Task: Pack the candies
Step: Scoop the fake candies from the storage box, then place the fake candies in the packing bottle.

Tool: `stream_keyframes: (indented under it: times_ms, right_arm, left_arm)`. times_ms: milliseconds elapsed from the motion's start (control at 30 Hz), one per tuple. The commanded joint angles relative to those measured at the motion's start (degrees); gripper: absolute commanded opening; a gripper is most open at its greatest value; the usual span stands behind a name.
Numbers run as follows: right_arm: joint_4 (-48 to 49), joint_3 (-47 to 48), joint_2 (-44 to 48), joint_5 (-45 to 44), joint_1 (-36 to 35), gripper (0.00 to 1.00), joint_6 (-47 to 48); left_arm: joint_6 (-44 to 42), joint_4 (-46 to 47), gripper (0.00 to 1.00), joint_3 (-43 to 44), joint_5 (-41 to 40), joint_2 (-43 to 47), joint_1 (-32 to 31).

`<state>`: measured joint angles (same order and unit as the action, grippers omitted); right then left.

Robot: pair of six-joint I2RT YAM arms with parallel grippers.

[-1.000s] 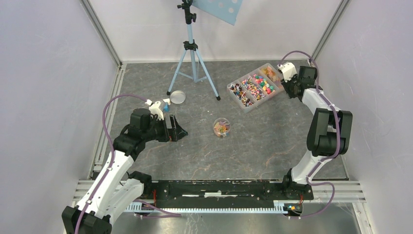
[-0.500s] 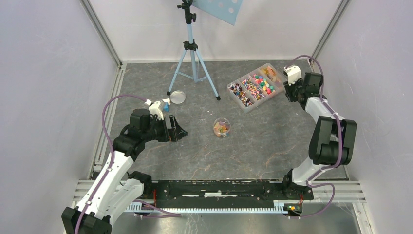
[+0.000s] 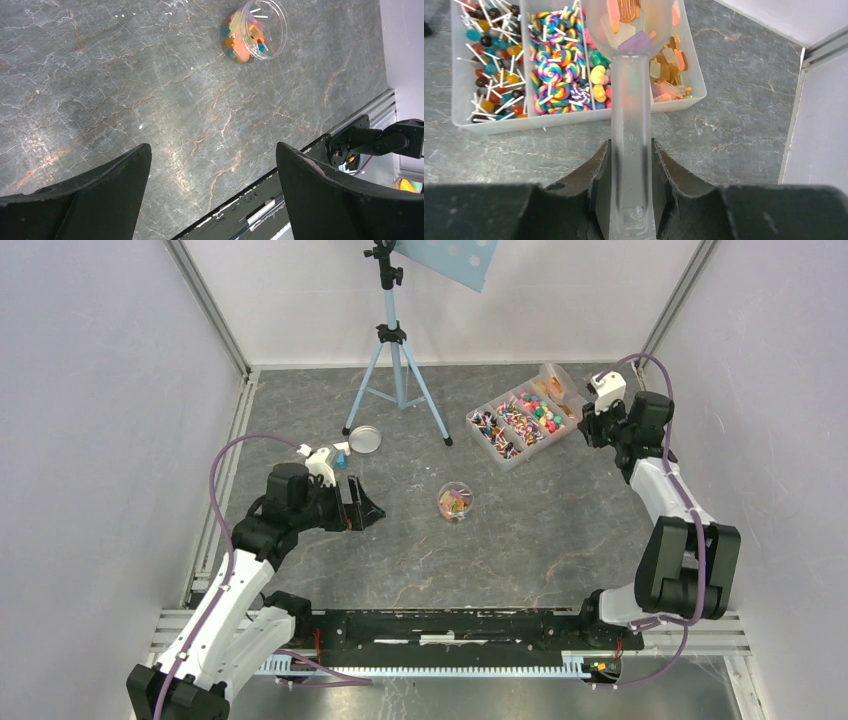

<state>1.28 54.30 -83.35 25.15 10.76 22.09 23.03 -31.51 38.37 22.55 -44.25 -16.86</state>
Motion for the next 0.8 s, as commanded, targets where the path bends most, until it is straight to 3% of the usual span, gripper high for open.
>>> stream_keyframes:
  times_ms: [0,767]
  right_arm:
    - [0.7,-1.3,5.2,2.6,-1.9,0.00,-0.2]
    - [-23.9,-7.8,24.8,-0.7,-24.5,0.00,15.5]
  left_arm:
    - [-2.1,0.2,1.00,0.6,-0.9,0.3,-0.2]
    - [-2.1,0.6,1.00,0.6,1.1,-0.1,-0.2]
